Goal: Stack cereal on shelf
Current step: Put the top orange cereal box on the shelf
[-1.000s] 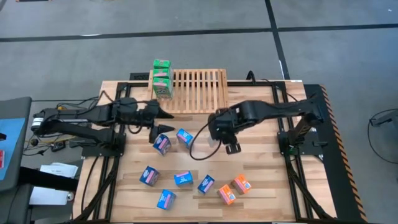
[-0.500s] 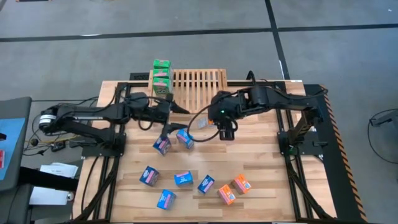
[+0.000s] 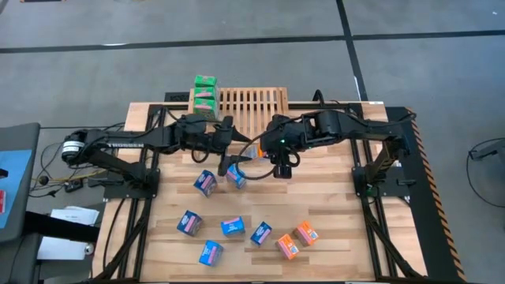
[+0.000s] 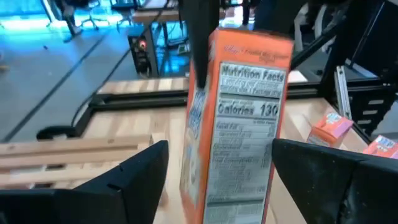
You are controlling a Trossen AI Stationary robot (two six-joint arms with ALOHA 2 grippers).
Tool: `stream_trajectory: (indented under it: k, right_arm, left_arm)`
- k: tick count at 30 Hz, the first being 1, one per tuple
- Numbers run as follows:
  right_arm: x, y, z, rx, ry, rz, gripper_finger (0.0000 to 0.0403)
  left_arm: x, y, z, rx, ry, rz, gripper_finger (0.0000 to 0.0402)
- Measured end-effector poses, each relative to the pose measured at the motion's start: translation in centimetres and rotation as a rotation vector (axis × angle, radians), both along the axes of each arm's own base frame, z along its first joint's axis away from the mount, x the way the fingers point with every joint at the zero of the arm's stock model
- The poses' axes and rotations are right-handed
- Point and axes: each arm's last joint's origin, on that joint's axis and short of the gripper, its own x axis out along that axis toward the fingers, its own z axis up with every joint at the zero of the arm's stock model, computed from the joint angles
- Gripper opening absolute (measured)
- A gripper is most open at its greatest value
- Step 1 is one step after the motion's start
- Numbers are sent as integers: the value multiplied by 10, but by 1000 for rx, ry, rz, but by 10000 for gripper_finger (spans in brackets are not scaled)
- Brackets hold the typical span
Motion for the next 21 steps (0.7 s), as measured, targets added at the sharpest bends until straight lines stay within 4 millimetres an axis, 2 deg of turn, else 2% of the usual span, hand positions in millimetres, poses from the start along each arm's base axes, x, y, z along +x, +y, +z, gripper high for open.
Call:
stream_trajectory:
  k: [10, 21]
  right_arm:
    - [2, -1, 1, 7, -17, -4, 176]
    - [4, -7, 2, 13, -44, -26, 176]
  left_arm:
    - [0, -3, 0, -2, 4, -49, 275]
    - [-1, -5, -1, -85, 14, -75, 275]
